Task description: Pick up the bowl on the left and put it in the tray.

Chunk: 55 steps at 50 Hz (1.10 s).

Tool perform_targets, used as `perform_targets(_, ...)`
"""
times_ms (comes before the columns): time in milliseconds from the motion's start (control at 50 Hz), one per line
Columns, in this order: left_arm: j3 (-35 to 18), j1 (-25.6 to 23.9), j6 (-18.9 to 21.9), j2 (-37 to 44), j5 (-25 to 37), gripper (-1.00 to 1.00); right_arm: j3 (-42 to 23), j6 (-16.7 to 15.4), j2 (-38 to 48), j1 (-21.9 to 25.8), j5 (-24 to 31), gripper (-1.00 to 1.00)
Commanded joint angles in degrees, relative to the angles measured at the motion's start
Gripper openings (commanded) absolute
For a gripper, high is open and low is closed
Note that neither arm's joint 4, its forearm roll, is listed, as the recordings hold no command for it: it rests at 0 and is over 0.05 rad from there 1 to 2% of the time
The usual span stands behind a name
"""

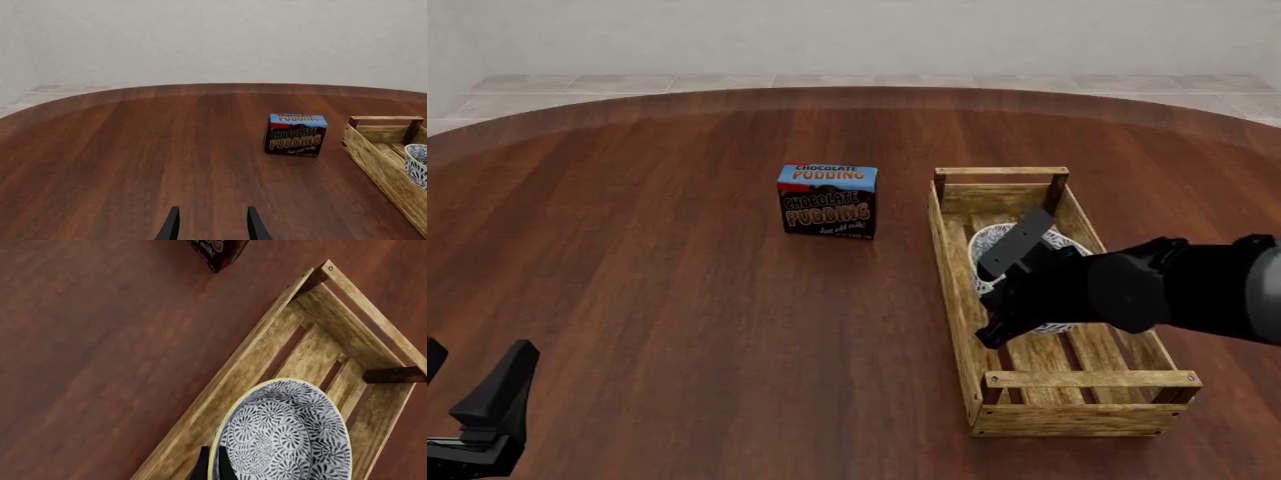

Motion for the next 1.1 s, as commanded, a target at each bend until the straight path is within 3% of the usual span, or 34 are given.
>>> perform_targets(20,0.0,0.1,0.0,0.0,0.1,1.00,-0.8,0.4,1.2,-0.2,-0.7,-1.00)
perform_targets(420,0.0,0.4,0.1,0.0,0.1,1.00,-1.1,1.2,4.6,-0.1,-2.4,-1.00)
perform_targets(540,0.0,0.4,0.0,0.0,0.1,1.00,-0.6,0.6,5.4,-0.9,-3.5,-1.00)
perform_targets(560,0.0,0.4,0.0,0.0,0.1,1.00,0.4,-1.4,5.1,-2.5,-4.7,-1.00)
perform_targets(600,0.0,0.4,0.0,0.0,0.1,1.00,0.5,-1.1,5.4,-2.3,-5.0,-1.00)
perform_targets(620,0.0,0.5,0.0,0.0,0.1,1.00,1.4,-2.8,4.9,-3.9,-6.1,-1.00)
perform_targets(680,0.0,0.4,0.0,0.0,0.0,1.00,1.0,-1.7,5.6,-3.0,-5.9,-1.00)
perform_targets(700,0.0,0.4,0.0,0.0,0.0,1.00,1.6,-2.9,5.5,-3.9,-6.6,-1.00)
perform_targets(1100,0.0,0.3,-0.1,0.0,0.0,1.00,1.7,-2.3,6.1,-3.6,-6.5,-1.00)
